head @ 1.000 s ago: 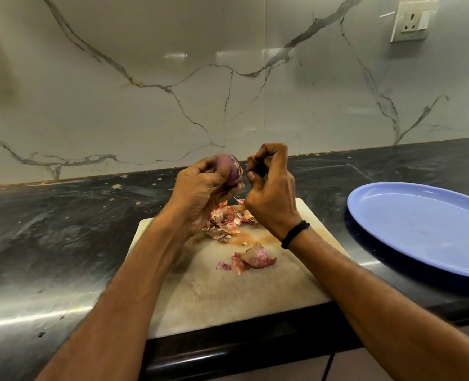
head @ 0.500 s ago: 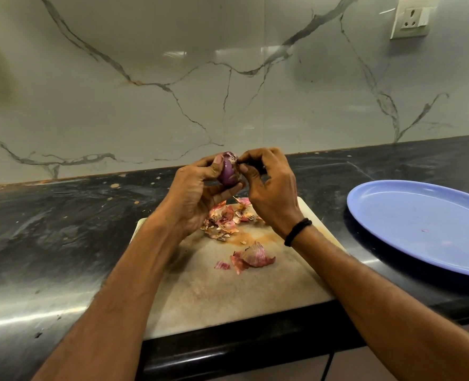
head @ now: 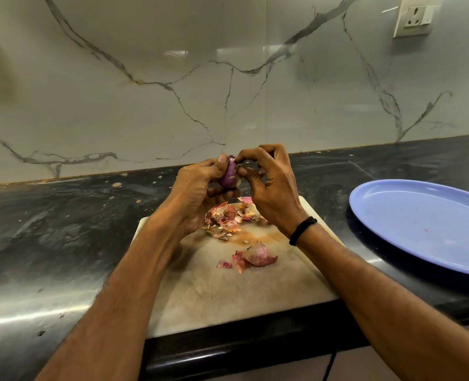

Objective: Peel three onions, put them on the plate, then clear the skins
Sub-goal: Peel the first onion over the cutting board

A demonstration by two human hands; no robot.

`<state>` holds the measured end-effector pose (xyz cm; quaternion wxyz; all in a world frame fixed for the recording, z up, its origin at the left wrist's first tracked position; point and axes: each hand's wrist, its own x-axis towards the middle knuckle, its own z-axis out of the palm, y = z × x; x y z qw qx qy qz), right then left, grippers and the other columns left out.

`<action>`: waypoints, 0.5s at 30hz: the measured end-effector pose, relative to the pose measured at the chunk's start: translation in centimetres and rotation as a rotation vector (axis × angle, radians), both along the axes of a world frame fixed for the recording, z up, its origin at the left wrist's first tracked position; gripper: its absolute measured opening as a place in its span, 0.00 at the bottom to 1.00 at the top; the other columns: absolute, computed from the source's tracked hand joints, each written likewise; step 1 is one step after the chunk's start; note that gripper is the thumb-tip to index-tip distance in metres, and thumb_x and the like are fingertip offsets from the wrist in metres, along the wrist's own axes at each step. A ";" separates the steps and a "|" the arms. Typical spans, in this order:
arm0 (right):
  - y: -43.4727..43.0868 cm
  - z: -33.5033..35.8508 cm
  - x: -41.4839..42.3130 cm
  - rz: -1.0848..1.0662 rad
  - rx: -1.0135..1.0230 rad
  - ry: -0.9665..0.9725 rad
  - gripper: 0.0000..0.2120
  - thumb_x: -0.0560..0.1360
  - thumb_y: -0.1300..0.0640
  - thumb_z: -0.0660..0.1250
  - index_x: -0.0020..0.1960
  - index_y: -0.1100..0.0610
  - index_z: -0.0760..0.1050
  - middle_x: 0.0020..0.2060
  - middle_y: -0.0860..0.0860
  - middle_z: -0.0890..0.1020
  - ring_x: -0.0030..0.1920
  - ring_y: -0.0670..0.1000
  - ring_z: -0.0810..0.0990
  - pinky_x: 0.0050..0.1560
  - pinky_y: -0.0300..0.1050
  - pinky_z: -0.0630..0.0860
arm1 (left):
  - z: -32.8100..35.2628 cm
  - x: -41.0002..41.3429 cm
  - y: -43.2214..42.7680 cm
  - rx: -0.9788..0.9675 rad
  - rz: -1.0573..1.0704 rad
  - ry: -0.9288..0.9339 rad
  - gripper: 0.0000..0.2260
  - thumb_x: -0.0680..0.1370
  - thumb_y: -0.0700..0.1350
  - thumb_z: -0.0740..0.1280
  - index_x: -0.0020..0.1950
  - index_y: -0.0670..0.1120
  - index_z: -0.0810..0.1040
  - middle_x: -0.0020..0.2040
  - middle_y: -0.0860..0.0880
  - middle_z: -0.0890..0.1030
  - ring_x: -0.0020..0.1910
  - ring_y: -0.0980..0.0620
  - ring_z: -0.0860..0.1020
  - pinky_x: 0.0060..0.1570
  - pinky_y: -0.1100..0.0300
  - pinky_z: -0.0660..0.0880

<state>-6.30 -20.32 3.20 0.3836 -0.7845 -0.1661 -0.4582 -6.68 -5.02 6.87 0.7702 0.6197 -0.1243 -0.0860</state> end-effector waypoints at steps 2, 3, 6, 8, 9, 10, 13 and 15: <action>-0.1 -0.1 0.0 -0.003 0.005 -0.004 0.08 0.74 0.62 0.68 0.53 0.57 0.80 0.51 0.58 0.72 0.53 0.56 0.73 0.50 0.49 0.77 | 0.0 0.0 -0.1 0.011 0.008 -0.005 0.13 0.82 0.49 0.65 0.57 0.42 0.81 0.54 0.38 0.82 0.43 0.43 0.82 0.36 0.62 0.80; -0.1 -0.2 0.1 -0.006 0.005 -0.007 0.07 0.74 0.63 0.69 0.52 0.57 0.80 0.51 0.58 0.72 0.53 0.56 0.73 0.50 0.50 0.77 | 0.0 0.0 -0.1 0.014 0.009 -0.007 0.13 0.82 0.50 0.65 0.57 0.42 0.81 0.54 0.38 0.82 0.43 0.43 0.82 0.35 0.62 0.79; -0.2 -0.3 0.2 -0.009 -0.006 -0.020 0.06 0.74 0.64 0.69 0.50 0.58 0.80 0.50 0.57 0.71 0.53 0.56 0.73 0.51 0.49 0.77 | -0.1 0.2 0.0 0.042 0.013 -0.020 0.14 0.81 0.51 0.66 0.58 0.41 0.82 0.53 0.39 0.83 0.40 0.46 0.83 0.37 0.61 0.80; -0.2 -0.3 0.3 -0.015 -0.034 -0.017 0.07 0.74 0.65 0.68 0.51 0.58 0.80 0.50 0.58 0.70 0.53 0.56 0.72 0.50 0.47 0.76 | -0.1 0.2 0.0 0.050 0.020 -0.022 0.16 0.81 0.51 0.66 0.59 0.40 0.82 0.53 0.39 0.83 0.39 0.47 0.83 0.37 0.61 0.79; -0.1 -0.3 0.3 -0.021 -0.050 -0.010 0.07 0.74 0.65 0.68 0.51 0.58 0.80 0.50 0.58 0.70 0.52 0.55 0.71 0.50 0.46 0.75 | -0.1 0.1 0.0 0.044 0.025 -0.018 0.15 0.81 0.51 0.66 0.59 0.40 0.81 0.52 0.39 0.82 0.39 0.47 0.82 0.37 0.60 0.79; 0.0 -0.3 0.3 -0.026 -0.060 -0.004 0.08 0.74 0.66 0.67 0.51 0.59 0.80 0.50 0.59 0.69 0.52 0.55 0.71 0.50 0.44 0.74 | -0.1 0.1 0.0 0.035 0.026 -0.011 0.15 0.81 0.51 0.66 0.58 0.40 0.81 0.52 0.38 0.82 0.39 0.47 0.82 0.37 0.60 0.79; 0.1 -0.1 0.1 -0.042 -0.044 -0.011 0.07 0.75 0.65 0.64 0.51 0.60 0.78 0.50 0.58 0.69 0.51 0.54 0.71 0.48 0.41 0.74 | 0.0 0.0 -0.2 -0.006 0.030 0.019 0.15 0.81 0.51 0.66 0.58 0.40 0.81 0.52 0.38 0.83 0.40 0.45 0.82 0.36 0.61 0.80; 0.0 0.1 0.0 -0.057 -0.016 -0.025 0.08 0.75 0.65 0.62 0.51 0.60 0.77 0.50 0.56 0.69 0.51 0.53 0.71 0.47 0.39 0.74 | 0.1 0.0 -0.2 -0.034 0.034 0.040 0.18 0.81 0.52 0.66 0.61 0.39 0.79 0.53 0.37 0.83 0.41 0.45 0.83 0.37 0.61 0.81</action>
